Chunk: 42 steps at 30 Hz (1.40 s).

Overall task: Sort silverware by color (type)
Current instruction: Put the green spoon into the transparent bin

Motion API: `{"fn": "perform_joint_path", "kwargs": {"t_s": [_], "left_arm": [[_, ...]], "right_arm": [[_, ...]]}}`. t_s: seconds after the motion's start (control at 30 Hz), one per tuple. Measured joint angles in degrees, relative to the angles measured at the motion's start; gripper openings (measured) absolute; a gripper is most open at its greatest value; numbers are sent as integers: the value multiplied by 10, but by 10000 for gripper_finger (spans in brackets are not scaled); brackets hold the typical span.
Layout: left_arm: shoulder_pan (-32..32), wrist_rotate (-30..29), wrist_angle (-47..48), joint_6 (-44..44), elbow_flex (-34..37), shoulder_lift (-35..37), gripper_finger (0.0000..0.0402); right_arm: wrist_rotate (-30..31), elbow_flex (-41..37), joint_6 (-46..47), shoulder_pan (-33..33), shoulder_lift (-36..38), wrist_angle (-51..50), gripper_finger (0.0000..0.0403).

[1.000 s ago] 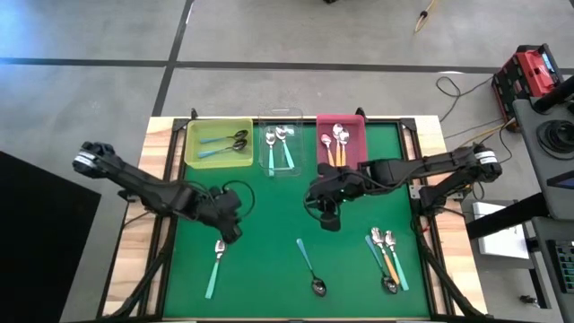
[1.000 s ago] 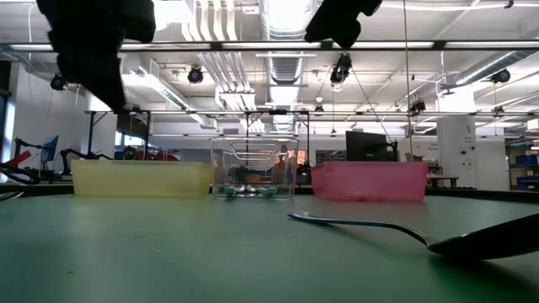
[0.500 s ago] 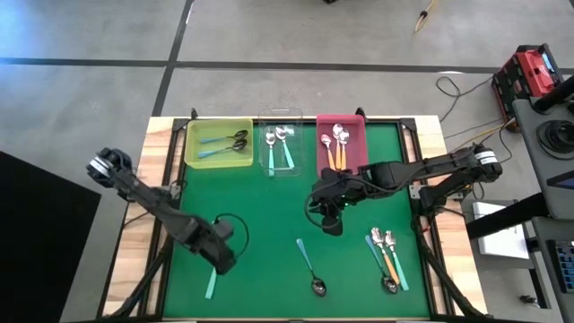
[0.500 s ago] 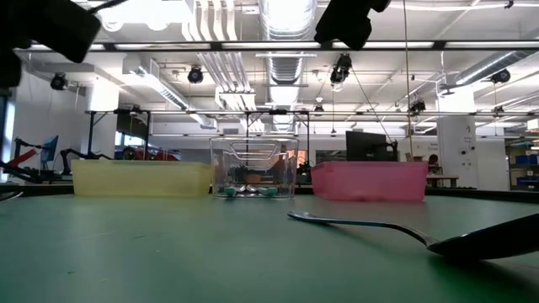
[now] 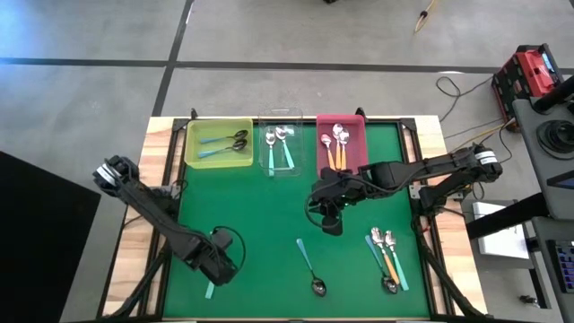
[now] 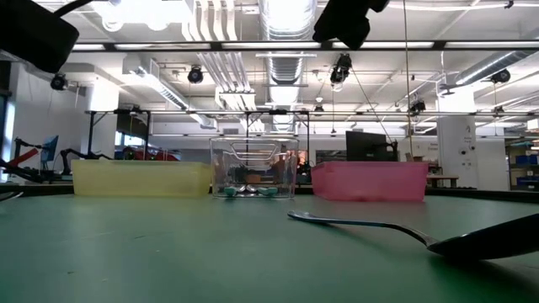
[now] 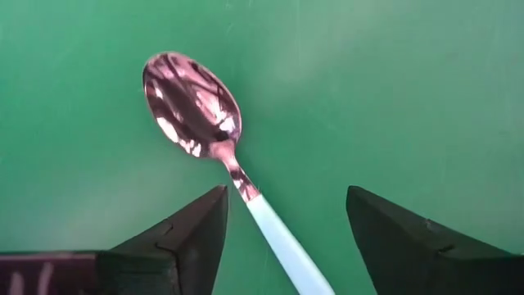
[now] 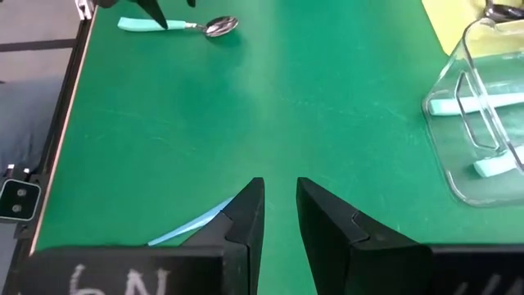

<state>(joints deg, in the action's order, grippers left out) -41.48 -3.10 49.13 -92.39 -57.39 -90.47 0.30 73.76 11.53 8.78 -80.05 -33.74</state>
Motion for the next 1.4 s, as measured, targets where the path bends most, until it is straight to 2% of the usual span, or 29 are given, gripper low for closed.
{"fn": "perform_joint_path", "kwargs": {"t_s": [0.8,1.1,1.4], "left_arm": [[-53,-40,-2,-95,25,-6,233],[-55,-50,-62,-108,72,-6,231],[-67,-61,-142,-141,128,-2,201]], "right_arm": [[15,0,-1,0,0,2,66],[15,0,-2,0,0,17,66],[27,0,-5,0,0,17,66]]}}
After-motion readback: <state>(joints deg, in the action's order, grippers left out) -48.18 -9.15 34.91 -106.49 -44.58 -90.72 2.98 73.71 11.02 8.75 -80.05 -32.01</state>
